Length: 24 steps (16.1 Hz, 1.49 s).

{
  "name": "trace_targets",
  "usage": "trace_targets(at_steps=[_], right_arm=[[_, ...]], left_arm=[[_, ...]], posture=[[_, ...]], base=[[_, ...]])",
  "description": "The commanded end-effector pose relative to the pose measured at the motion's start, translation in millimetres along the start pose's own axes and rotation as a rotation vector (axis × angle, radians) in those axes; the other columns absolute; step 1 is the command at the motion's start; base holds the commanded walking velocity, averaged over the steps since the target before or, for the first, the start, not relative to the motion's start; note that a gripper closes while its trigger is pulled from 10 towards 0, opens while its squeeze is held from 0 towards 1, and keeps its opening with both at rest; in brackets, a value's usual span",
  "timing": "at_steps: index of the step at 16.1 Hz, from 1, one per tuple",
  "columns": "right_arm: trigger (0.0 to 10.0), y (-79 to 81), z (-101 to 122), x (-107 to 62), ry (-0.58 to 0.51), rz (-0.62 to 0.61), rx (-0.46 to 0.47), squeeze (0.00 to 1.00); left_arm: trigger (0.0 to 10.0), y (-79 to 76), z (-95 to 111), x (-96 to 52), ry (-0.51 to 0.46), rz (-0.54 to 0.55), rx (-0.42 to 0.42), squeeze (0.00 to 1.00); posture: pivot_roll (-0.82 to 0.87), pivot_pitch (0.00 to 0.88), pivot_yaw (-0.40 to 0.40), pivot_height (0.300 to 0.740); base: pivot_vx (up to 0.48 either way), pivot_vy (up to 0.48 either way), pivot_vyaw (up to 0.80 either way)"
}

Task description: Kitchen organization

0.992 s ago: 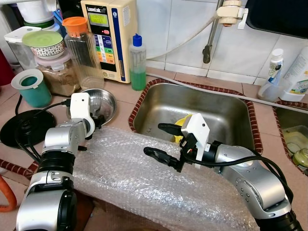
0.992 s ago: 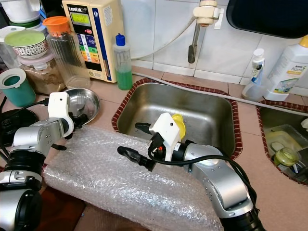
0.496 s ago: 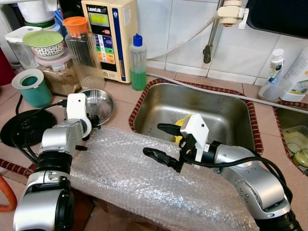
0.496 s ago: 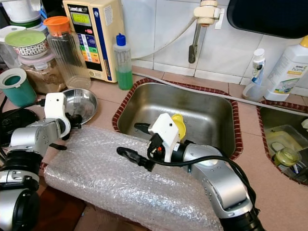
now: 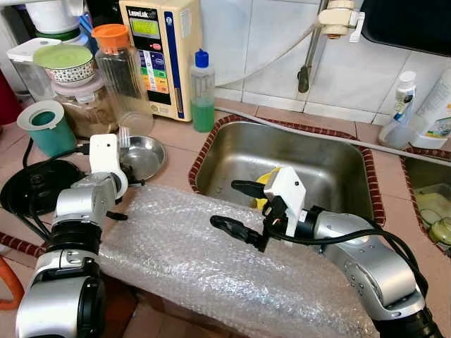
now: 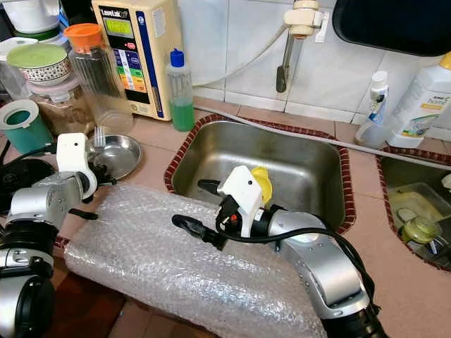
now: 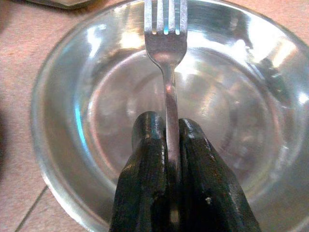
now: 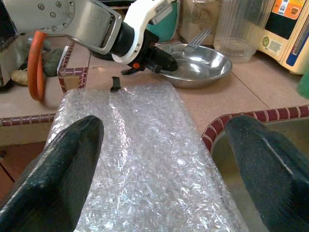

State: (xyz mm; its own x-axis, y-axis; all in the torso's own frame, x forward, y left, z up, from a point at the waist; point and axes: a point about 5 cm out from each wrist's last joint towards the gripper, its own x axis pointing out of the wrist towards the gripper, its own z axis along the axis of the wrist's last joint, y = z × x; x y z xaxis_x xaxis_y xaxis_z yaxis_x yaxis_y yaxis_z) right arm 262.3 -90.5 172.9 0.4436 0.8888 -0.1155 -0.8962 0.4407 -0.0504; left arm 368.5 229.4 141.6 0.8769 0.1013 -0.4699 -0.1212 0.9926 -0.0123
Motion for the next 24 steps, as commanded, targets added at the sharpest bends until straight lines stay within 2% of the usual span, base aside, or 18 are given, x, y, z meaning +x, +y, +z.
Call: trace_targets(at_steps=[1, 4, 8, 9, 10, 11, 12, 14, 16, 17, 19, 21, 24], right_arm=[[10.0, -2.4, 3, 0.2, -0.005, -0.003, -0.019, 0.00], [10.0, -3.6, 4, 0.4, -0.007, -0.011, -0.021, 0.00], [10.0, -5.7, 4, 0.4, -0.009, -0.027, -0.024, 0.00], [10.0, -8.6, 4, 0.6, -0.014, -0.049, -0.027, 0.00], [10.0, -10.6, 4, 0.7, -0.017, -0.064, -0.029, 0.00], [10.0, -10.6, 4, 0.7, -0.017, -0.064, -0.029, 0.00], [10.0, -19.3, 7, 0.5, -0.037, -0.128, -0.038, 0.00], [10.0, -34.5, 13, -1.5, -0.085, -0.247, -0.036, 0.00], [10.0, -55.5, 27, -8.9, -0.190, -0.404, 0.016, 0.00], [10.0, -59.2, 30, -10.6, -0.215, -0.440, 0.021, 0.00], [10.0, -67.0, 36, -14.2, -0.272, -0.509, 0.054, 0.00], [10.0, -69.3, 38, -15.2, -0.293, -0.521, 0.079, 0.00], [10.0, -75.0, 42, -15.6, -0.367, -0.548, 0.182, 0.00]], left_arm=[[0.0, 4.7, 5, -0.7, -0.020, 0.020, 0.009, 0.00], [0.0, 1.2, 19, -3.6, -0.095, 0.023, -0.020, 0.00], [0.0, -5.7, 35, -7.9, -0.205, -0.005, -0.012, 0.00], [0.0, -17.6, 47, -12.9, -0.308, -0.086, -0.049, 0.00], [0.0, -23.8, 52, -15.7, -0.357, -0.117, -0.026, 0.00], [0.0, -23.8, 52, -15.7, -0.357, -0.117, -0.026, 0.00], [0.0, -42.4, 58, -22.1, -0.437, -0.211, -0.014, 0.00], [0.0, -63.7, 62, -29.9, -0.515, -0.323, 0.030, 0.00], [0.0, -112.3, 58, -50.7, -0.604, -0.593, 0.118, 0.00], [0.0, -123.1, 54, -55.7, -0.606, -0.667, 0.146, 0.00], [0.0, -141.7, 41, -64.4, -0.602, -0.784, 0.199, 0.00], [0.0, -148.1, 36, -67.2, -0.600, -0.817, 0.217, 0.00], [0.0, -161.6, 23, -75.9, -0.603, -0.912, 0.260, 0.00]], posture=[[0.04, 0.000, 0.016, 0.740], [0.04, 0.000, 0.017, 0.740], [0.04, 0.000, 0.018, 0.740], [0.04, 0.000, 0.017, 0.740], [0.04, 0.000, 0.015, 0.740], [0.04, 0.000, 0.015, 0.740], [0.03, 0.000, 0.014, 0.740], [0.03, 0.000, 0.015, 0.740], [0.03, 0.000, 0.018, 0.740], [0.03, 0.000, 0.019, 0.740], [0.03, 0.000, 0.020, 0.740], [0.03, 0.000, 0.020, 0.740], [0.03, 0.000, 0.024, 0.740]], base=[[0.000, 0.000, 0.00], [0.000, 0.000, 0.00], [0.000, 0.000, 0.00], [0.000, 0.000, 0.00], [0.000, 0.000, 0.00], [0.000, 0.000, 0.00], [0.000, 0.000, 0.00], [0.000, 0.000, 0.00], [0.000, 0.000, 0.00], [0.000, 0.000, 0.00], [0.000, 0.000, 0.00], [0.000, 0.000, 0.00], [0.000, 0.000, 0.00]])
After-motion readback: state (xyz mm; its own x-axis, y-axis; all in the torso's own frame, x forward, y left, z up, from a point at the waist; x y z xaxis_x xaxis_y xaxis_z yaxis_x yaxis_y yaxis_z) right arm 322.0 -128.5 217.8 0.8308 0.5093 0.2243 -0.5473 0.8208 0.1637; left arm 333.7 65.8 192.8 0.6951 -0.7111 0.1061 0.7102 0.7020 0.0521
